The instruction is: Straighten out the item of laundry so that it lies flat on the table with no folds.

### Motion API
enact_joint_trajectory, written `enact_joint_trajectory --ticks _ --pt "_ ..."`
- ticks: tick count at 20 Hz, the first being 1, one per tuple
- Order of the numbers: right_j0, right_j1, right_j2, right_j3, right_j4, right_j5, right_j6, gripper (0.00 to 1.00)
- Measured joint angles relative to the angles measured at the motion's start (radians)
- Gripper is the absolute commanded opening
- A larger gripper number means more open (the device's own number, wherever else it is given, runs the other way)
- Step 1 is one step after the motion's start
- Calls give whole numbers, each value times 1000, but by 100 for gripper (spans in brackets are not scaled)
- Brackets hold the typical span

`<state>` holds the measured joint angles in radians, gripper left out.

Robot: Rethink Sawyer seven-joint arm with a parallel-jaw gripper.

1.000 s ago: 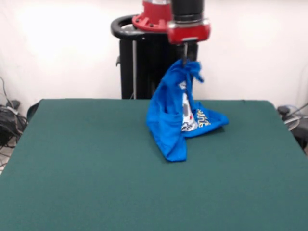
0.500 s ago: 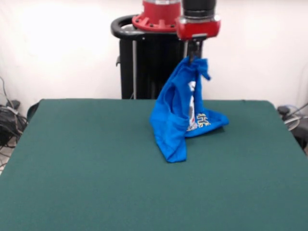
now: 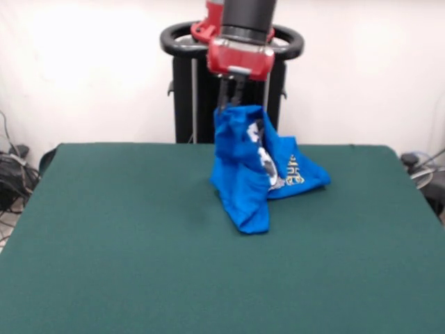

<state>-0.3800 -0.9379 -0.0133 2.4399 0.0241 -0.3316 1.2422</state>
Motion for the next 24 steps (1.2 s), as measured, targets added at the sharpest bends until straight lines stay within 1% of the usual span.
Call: enact_joint_trajectory --ticks 1,3,7,14,15,20,21,24 --pt "-1 23 -13 -8 -3 -35 0 0" --pt "-2 55 -24 -20 -6 -62 0 0" --pt "-2 103 -46 -39 -13 -67 0 0" --pt "2 160 -79 -68 -38 -67 0 0" --pt "-5 187 -86 -84 -66 -67 0 0" --pt "-51 253 -93 -122 -161 -67 0 0" --pt "-85 286 -96 -137 -209 -68 0 0" --pt "-112 311 -99 -147 -244 -68 0 0"
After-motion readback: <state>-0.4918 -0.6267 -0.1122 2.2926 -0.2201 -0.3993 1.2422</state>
